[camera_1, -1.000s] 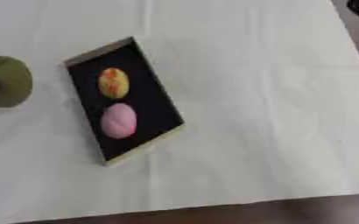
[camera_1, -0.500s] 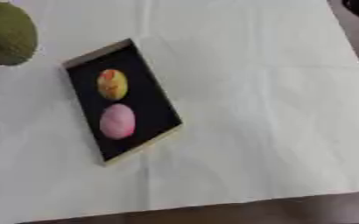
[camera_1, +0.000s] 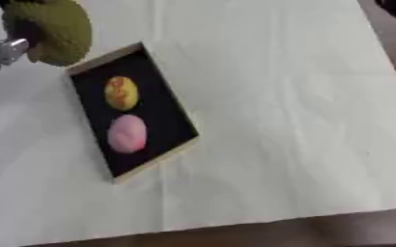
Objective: Pick up objects on the table and place them in the box.
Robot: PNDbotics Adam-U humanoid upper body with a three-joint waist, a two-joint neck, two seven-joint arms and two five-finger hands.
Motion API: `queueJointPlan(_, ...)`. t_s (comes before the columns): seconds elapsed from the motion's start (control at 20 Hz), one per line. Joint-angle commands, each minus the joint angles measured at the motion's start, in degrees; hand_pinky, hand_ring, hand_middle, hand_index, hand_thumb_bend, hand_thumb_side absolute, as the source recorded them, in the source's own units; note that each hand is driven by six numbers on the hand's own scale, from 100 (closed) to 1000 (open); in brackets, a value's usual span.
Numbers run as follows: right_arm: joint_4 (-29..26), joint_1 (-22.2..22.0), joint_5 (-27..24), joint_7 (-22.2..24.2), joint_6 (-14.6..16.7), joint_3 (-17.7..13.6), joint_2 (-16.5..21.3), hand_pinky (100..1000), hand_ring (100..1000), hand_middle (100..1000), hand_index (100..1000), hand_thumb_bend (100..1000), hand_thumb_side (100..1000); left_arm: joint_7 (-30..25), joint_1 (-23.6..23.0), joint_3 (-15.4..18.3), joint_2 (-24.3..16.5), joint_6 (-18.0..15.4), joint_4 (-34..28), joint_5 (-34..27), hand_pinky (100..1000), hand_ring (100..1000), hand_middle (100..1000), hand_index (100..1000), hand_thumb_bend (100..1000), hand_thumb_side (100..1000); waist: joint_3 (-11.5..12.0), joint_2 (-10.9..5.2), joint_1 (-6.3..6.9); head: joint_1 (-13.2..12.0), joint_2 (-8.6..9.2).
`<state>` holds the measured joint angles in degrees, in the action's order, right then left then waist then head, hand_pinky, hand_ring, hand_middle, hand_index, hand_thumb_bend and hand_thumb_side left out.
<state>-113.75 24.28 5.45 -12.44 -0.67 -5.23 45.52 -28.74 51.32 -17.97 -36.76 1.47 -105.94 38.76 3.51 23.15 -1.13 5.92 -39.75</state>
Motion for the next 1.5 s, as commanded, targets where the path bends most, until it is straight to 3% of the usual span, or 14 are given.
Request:
queueJointPlan(0.05,-0.8,0.9,-0.4,0.2,0.0,-0.4,0.8,894,730,664,814,100,431,-0.1,1.9,-0.4,1.0,-0.7,2.5,-0.3,483,479,483,653,100,100,-0.2,-1.23,0.13,-0.1,-0.20)
queueJointPlan(0.45,-0.8,1.4,-0.8,0.4,-0.1,-0.2,0.4,894,729,663,814,100,437,-2.2,3.3,-2.2,4.9,-2.8,9.5,-1.8,517,503,513,683,100,100,-0.5,-1.14,0.10,-0.3,-0.47)
queueJointPlan(0.9,-0.8,1.7,-1.0,0.6,-0.1,-0.2,0.1,894,729,663,814,100,444,-3.9,3.8,-2.7,8.2,-7.8,20.2,-2.6,580,553,563,724,100,120,-0.7,-1.02,-0.04,-0.2,-0.96)
queueJointPlan(1.2,-0.8,1.8,-1.0,0.7,-0.2,-0.1,0.1,895,730,664,814,100,448,-7.1,4.1,-1.9,8.7,-9.4,23.2,-1.7,651,617,626,769,250,196,-0.7,-0.99,-0.03,-0.1,-1.11)
queueJointPlan(1.5,-0.8,1.4,-1.0,0.5,-0.1,-0.3,0.0,895,730,664,814,100,452,-10.1,3.8,-1.2,8.6,-10.7,23.2,-1.8,730,743,753,840,442,328,-0.7,-1.01,-0.03,0.1,-1.05)
